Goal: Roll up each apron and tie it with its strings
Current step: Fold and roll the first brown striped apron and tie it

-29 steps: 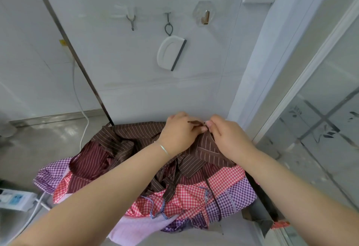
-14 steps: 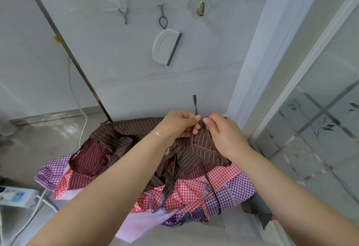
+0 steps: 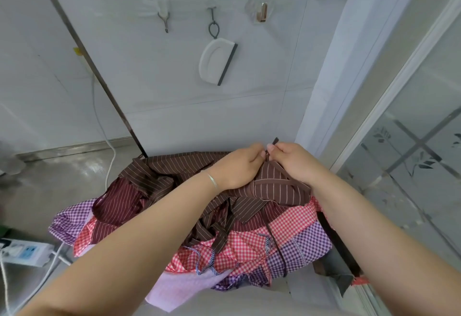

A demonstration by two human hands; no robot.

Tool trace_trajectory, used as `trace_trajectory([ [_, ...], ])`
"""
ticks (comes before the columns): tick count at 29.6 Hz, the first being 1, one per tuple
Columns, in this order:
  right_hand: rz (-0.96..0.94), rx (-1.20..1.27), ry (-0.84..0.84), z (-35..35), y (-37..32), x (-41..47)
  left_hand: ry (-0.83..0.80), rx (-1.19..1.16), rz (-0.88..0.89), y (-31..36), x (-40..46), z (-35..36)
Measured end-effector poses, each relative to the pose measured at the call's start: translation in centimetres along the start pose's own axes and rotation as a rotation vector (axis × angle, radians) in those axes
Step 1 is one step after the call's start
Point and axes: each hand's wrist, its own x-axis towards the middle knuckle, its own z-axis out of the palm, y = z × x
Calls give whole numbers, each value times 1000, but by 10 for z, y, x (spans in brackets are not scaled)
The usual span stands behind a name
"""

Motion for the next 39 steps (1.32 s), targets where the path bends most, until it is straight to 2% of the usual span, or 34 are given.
trace_trajectory([
  [3,137,146,-17,-1,0,0,39,-39,-43,-4,5,1],
  [6,417,793,-48,0,8,-5,124,-33,-177,-12,11,0],
  [7,430,893,-37,0,14,-7,152,-56,-239,-16,13,0],
  [12,289,778,245,-1,35,-22,279,-59,-488,-39,20,-7],
  [15,45,879,245,-4,27,-35,305,-13,-543,-47,20,-6],
  [18,-101,1000,204,-7,8,-43,301,4,-522,-44,23,-1],
  [22,-60,1015,349,-13,13,-33,335,1,-466,-35,31,-2],
  [25,-94,796,401,-8,25,-31,329,-53,-463,-25,34,-6],
  [28,-172,581,379,2,26,-34,288,-178,-459,-18,34,-7],
  [30,-140,689,339,3,24,-34,347,-362,-457,-18,33,-7],
  [33,29,1187,225,-2,24,-32,399,-543,-422,-12,27,-8],
  [35,146,1363,175,-1,29,-29,378,-637,-360,-6,21,-9],
  [37,249,1393,143,-2,31,-24,269,-713,-247,1,14,-12],
  [39,300,1245,52,-5,32,-18,131,-638,-126,6,7,-15],
])
